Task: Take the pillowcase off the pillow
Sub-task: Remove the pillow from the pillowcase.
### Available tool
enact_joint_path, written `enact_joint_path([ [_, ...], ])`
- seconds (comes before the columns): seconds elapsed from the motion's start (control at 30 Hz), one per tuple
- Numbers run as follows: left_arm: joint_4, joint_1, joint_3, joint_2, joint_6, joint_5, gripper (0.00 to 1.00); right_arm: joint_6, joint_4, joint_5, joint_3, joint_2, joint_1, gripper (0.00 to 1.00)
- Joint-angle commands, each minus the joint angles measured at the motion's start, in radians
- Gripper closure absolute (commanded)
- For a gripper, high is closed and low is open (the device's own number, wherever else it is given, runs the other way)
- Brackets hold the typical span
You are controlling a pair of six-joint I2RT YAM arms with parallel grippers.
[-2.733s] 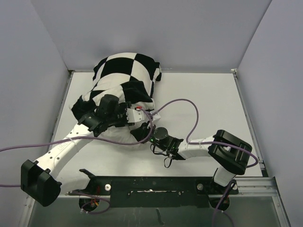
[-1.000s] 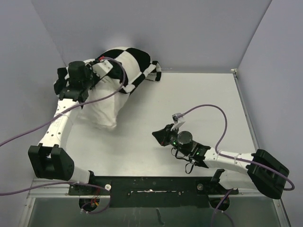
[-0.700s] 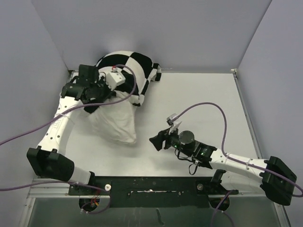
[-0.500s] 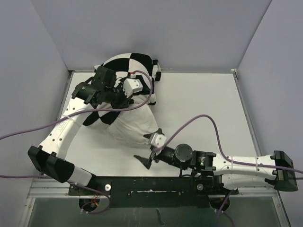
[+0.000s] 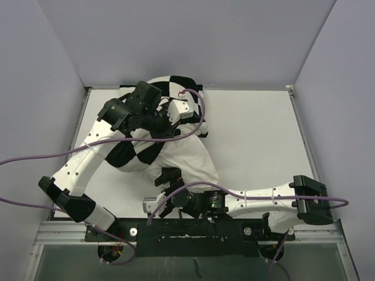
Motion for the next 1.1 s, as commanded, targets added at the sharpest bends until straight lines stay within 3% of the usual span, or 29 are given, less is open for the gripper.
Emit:
enact_joint_path([
  [0.0,0.083,-0.001,0.062,-0.038,-0.01,0.039,1.0,-0.238,0.026,0.157,0.02,-0.038,-0.045,0.02],
  [0.27,0.047,-0.001,0.076,-0.049,-0.027,0.114,1.0,-0.282,-0.078,0.06,0.097,0.017,-0.146,0.0],
  [0.3,0.039,-0.001,0.088,-0.046,-0.032,0.123,1.0,-0.291,-0.087,0.047,0.114,0.044,-0.156,0.05],
  [0.37,0.033,-0.001,0.111,-0.047,-0.035,0.138,1.0,-0.287,-0.157,0.024,0.17,0.1,-0.183,0.26],
  [0.4,0.035,-0.001,0.123,-0.051,-0.033,0.142,1.0,-0.266,-0.201,0.014,0.213,0.127,-0.204,0.44],
  [0.47,0.029,-0.001,0.161,-0.056,-0.025,0.137,1.0,-0.215,-0.277,-0.001,0.295,0.154,-0.237,0.96],
  [0.5,0.021,0.002,0.188,-0.057,-0.021,0.131,1.0,-0.179,-0.282,-0.004,0.324,0.147,-0.247,1.0],
  [0.6,0.032,0.017,0.249,-0.075,-0.006,0.11,1.0,-0.074,-0.289,-0.093,0.4,0.021,-0.264,1.0],
  [0.73,0.203,0.044,0.228,-0.173,0.008,0.018,0.97,0.108,-0.35,-0.227,0.545,-0.131,-0.295,1.0],
  [0.83,0.384,0.049,0.204,-0.251,0.048,-0.056,0.75,0.213,-0.478,-0.31,0.723,-0.171,-0.296,1.0],
  [0.93,0.47,0.05,0.247,-0.283,0.076,-0.08,0.34,0.3,-0.556,-0.357,0.883,-0.176,-0.296,1.0],
  [1.07,0.324,0.049,0.385,-0.256,0.089,-0.027,0.24,0.352,-0.526,-0.351,0.932,-0.189,-0.295,1.0],
])
